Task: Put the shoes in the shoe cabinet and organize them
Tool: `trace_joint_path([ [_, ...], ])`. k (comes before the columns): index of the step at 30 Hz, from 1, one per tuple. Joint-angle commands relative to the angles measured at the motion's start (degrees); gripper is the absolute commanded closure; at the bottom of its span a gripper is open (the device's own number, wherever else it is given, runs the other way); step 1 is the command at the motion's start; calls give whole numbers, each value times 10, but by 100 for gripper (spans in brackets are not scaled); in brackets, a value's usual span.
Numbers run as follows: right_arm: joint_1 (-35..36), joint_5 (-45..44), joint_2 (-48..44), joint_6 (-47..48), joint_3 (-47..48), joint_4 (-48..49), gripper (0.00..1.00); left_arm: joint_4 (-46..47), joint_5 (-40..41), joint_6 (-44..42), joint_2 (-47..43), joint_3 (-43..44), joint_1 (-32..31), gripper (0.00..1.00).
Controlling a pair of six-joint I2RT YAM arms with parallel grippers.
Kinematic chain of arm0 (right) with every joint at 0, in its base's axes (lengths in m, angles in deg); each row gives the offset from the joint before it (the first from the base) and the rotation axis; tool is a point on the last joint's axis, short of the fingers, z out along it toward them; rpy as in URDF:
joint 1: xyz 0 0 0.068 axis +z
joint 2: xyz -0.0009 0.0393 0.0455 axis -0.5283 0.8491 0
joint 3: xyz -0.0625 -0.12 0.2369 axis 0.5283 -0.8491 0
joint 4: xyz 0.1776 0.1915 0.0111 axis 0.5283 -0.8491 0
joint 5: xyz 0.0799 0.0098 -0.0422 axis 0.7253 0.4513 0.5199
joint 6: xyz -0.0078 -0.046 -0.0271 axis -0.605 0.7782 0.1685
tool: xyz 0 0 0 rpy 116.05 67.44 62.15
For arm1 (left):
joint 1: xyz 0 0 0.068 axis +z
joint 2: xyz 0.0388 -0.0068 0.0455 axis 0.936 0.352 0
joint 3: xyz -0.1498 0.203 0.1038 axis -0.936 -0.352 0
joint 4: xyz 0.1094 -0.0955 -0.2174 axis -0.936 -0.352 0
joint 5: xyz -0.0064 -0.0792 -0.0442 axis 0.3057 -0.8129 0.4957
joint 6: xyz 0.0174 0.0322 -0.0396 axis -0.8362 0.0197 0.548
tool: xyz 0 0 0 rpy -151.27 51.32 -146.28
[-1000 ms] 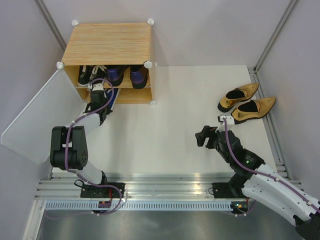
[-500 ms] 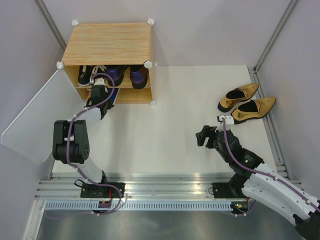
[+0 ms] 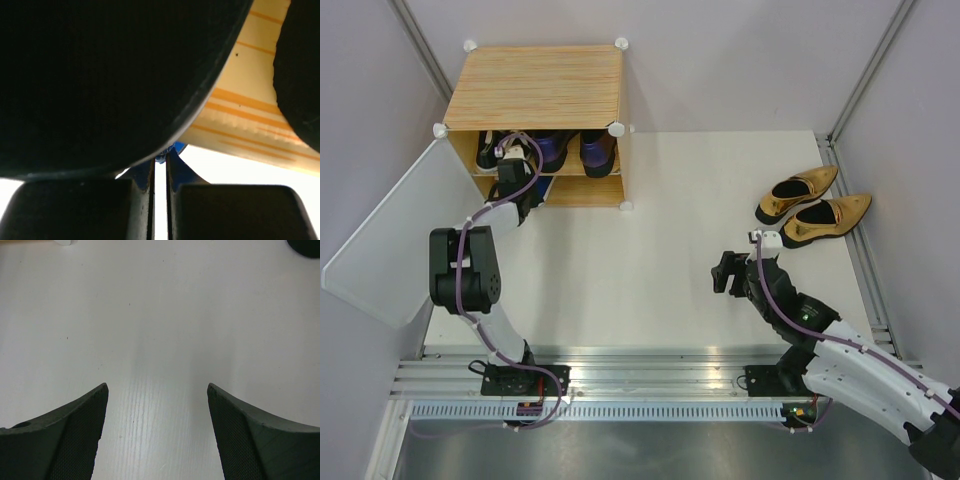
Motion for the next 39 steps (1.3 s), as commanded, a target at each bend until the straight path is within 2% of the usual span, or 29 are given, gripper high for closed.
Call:
trace_joint_path([
  [1, -1, -21, 2, 6, 11, 19, 17, 80, -32, -15, 18, 53, 4, 98],
  [12, -1, -20, 5, 7, 11, 19, 16, 87, 56, -26, 19, 17, 23, 98],
  [22, -1, -16, 1, 7, 10, 19, 16, 82, 78, -26, -3, 22, 53, 98],
  [32, -1, -14, -1, 7, 10, 19, 16, 72, 32, -4, 2, 16, 49, 98],
  [39, -1, -9, 3, 8, 13, 21, 16, 62, 0, 13, -5, 5, 22, 96],
])
